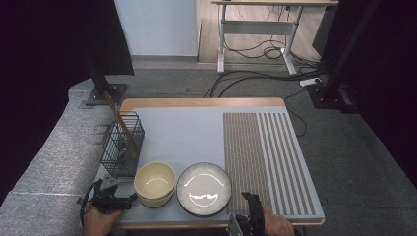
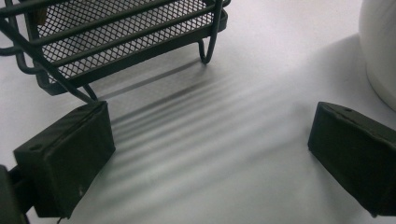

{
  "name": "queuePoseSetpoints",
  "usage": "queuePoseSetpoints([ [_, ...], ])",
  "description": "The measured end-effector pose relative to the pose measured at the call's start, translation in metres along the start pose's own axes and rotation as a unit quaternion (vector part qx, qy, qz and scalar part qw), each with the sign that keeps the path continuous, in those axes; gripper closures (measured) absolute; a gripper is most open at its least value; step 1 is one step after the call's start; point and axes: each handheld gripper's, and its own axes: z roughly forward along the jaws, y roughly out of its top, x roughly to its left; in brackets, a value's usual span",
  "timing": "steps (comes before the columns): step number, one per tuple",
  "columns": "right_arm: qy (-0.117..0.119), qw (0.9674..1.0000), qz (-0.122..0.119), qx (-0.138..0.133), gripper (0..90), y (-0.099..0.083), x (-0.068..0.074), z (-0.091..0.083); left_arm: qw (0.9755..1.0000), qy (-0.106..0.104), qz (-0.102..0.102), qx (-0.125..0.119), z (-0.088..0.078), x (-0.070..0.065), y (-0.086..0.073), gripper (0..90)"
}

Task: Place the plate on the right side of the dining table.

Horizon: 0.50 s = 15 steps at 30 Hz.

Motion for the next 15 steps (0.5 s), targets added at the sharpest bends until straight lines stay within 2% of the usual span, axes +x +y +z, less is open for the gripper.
queuePoseSetpoints([
  [9, 0.01, 0.9994, -0.032, -0.013, 9.4, 0.016, -0.004, -0.006, 1.0, 0.0, 0.0, 0.0, 0.0, 0.0, 0.0, 0.0],
  [15, 0.019, 0.9977, -0.059, -0.028, 13.4, 0.028, -0.005, -0.009, 1.0, 0.0, 0.0, 0.0, 0.0, 0.0, 0.0, 0.0],
])
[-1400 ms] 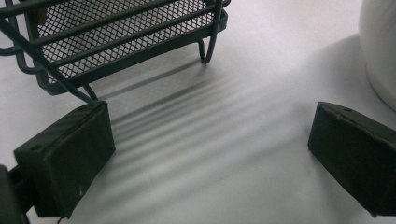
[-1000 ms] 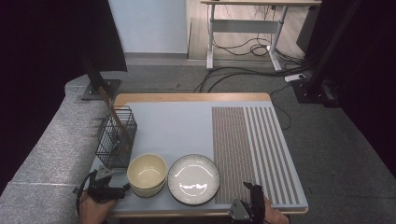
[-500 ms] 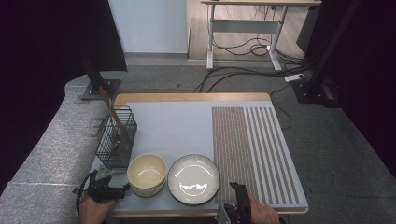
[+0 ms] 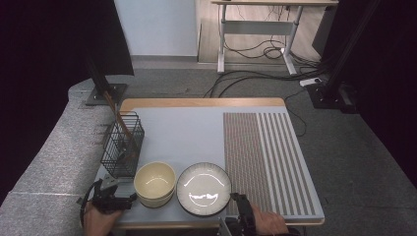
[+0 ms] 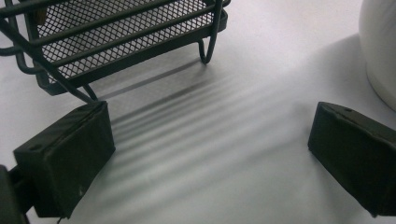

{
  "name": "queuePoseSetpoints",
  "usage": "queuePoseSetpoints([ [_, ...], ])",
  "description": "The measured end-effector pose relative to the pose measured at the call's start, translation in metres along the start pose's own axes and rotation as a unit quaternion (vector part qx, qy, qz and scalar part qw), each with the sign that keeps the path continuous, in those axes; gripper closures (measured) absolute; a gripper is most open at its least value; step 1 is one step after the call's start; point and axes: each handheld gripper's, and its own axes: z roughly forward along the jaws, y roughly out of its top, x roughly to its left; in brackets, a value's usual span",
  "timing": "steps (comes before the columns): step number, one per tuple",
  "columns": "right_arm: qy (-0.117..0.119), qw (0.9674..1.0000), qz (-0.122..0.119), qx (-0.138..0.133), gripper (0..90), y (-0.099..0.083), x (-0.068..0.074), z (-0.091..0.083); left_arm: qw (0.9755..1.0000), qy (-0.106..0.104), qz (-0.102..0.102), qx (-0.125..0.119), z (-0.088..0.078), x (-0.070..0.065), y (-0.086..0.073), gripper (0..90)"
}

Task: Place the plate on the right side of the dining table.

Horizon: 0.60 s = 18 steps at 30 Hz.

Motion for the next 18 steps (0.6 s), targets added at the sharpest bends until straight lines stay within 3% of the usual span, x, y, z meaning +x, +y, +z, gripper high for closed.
queuePoseSetpoints([
  [5, -0.003, 0.9996, -0.025, -0.014, 16.7, 0.009, -0.001, -0.001, 1.0, 0.0, 0.0, 0.0, 0.0, 0.0, 0.0, 0.0],
  [8, -0.011, 0.9988, -0.034, -0.032, 21.8, 0.012, -0.002, -0.002, 1.0, 0.0, 0.0, 0.0, 0.0, 0.0, 0.0, 0.0],
  [18, -0.018, 0.9964, -0.065, -0.05, 38.1, 0.02, 0.0, -0.005, 1.0, 0.0, 0.0, 0.0, 0.0, 0.0, 0.0, 0.0],
])
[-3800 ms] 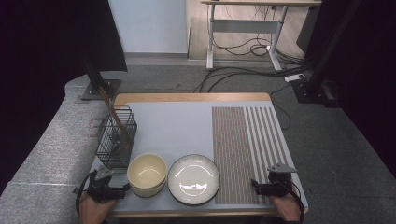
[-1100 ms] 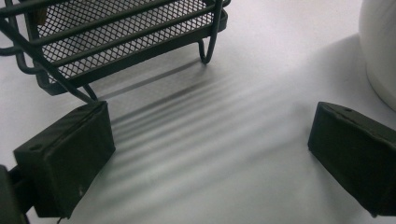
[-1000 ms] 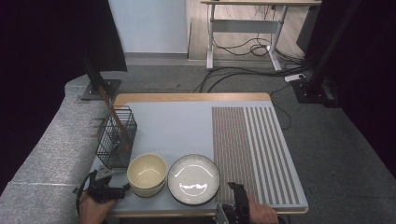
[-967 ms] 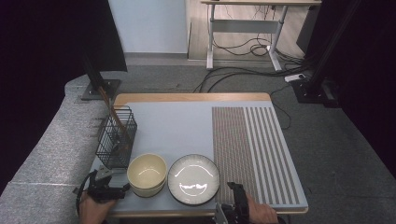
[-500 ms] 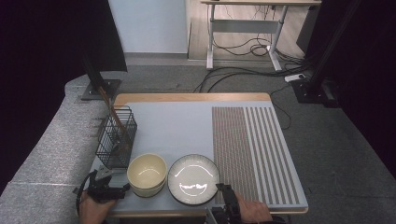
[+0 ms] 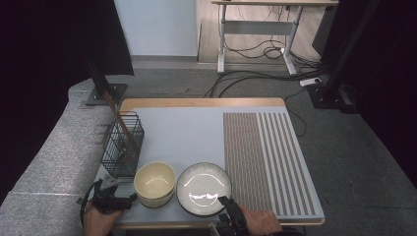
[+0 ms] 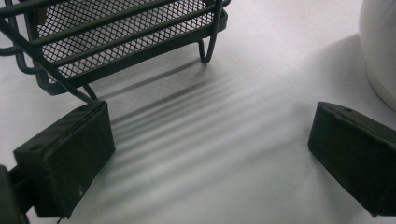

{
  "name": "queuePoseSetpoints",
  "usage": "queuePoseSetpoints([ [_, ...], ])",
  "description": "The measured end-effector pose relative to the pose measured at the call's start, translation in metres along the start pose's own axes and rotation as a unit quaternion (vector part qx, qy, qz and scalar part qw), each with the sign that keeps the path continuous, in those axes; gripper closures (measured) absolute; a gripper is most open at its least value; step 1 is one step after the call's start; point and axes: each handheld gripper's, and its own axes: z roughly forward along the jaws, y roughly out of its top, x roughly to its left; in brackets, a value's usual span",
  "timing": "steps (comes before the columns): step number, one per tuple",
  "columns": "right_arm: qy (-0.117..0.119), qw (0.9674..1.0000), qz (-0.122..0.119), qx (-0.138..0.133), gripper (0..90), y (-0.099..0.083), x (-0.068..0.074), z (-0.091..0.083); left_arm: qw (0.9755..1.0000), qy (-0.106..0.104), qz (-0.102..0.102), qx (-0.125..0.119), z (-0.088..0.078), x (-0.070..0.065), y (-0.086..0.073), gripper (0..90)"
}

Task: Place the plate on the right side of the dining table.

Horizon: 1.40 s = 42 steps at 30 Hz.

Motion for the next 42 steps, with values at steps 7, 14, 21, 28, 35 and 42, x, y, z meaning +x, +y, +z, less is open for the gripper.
queuePoseSetpoints([
  [7, 0.016, 0.9997, -0.017, -0.007, 53.4, 0.004, 0.0, 0.002, 1.0, 0.0, 0.0, 0.0, 0.0, 0.0, 0.0, 0.0],
  [14, 0.042, 0.9986, -0.032, -0.005, 63.9, 0.004, -0.001, 0.006, 1.0, 0.0, 0.0, 0.0, 0.0, 0.0, 0.0, 0.0],
  [21, 0.058, 0.9968, -0.055, -0.002, 77.2, 0.007, 0.002, 0.009, 1.0, 0.0, 0.0, 0.0, 0.0, 0.0, 0.0, 0.0],
  [28, 0.073, 0.9952, -0.065, 0.0, 83.6, 0.009, 0.001, 0.009, 1.0, 0.0, 0.0, 0.0, 0.0, 0.0, 0.0, 0.0],
  [35, 0.079, 0.9943, -0.071, 0.0, 85.1, 0.011, 0.0, 0.01, 1.0, 0.0, 0.0, 0.0, 0.0, 0.0, 0.0, 0.0],
  [42, 0.073, 0.9935, -0.088, 0.002, 85.9, 0.015, -0.003, 0.017, 1.0, 0.0, 0.0, 0.0, 0.0, 0.0, 0.0, 0.0],
])
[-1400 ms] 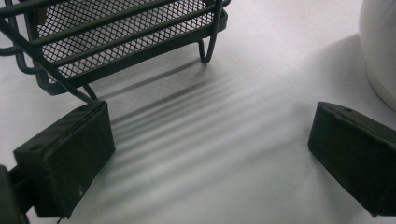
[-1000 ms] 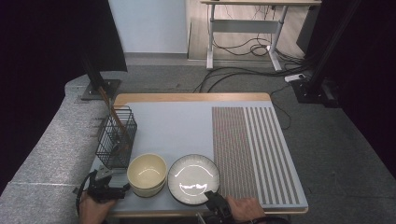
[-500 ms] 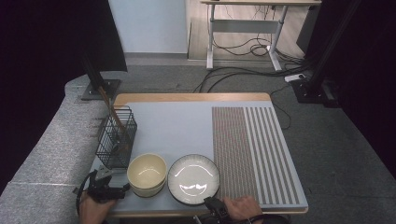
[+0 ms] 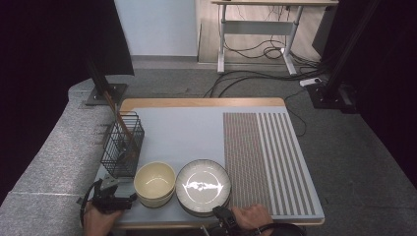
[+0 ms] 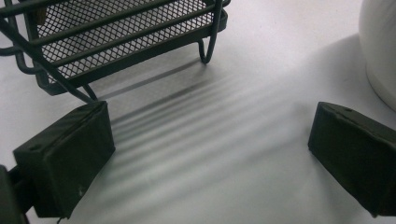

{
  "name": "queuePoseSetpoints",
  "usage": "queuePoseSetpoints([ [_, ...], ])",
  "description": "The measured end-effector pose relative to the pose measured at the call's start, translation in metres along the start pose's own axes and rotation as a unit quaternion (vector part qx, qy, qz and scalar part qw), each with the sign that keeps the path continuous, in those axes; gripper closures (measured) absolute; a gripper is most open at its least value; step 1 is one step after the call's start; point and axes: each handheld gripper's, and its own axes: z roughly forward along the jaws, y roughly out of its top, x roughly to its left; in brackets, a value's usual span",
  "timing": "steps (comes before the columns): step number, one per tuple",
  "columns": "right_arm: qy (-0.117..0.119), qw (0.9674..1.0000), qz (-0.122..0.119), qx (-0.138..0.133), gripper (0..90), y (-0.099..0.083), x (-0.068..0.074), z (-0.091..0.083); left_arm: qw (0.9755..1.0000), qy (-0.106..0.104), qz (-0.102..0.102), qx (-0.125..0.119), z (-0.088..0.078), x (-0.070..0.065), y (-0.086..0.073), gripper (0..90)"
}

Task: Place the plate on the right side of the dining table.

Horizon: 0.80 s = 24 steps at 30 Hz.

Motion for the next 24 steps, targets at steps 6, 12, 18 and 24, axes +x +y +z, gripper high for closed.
queuePoseSetpoints([
  [6, 0.001, 1.0, -0.003, 0.002, 85.9, 0.001, -0.003, 0.006, 1.0, 0.0, 0.0, 0.0, 0.0, 0.0, 0.0, 0.0],
  [12, -0.001, 1.0, 0.001, 0.007, 85.9, 0.001, -0.009, 0.015, 1.0, 0.0, 0.0, 0.0, 0.0, 0.0, 0.0, 0.0],
  [18, -0.001, 0.9999, 0.003, 0.011, 84.5, 0.002, -0.01, 0.023, 1.0, 0.0, 0.0, 0.0, 0.0, 0.0, 0.0, 0.0],
  [24, -0.005, 0.9999, 0.011, 0.007, 81.4, 0.001, -0.009, 0.029, 1.0, 0.0, 0.0, 0.0, 0.0, 0.0, 0.0, 0.0],
])
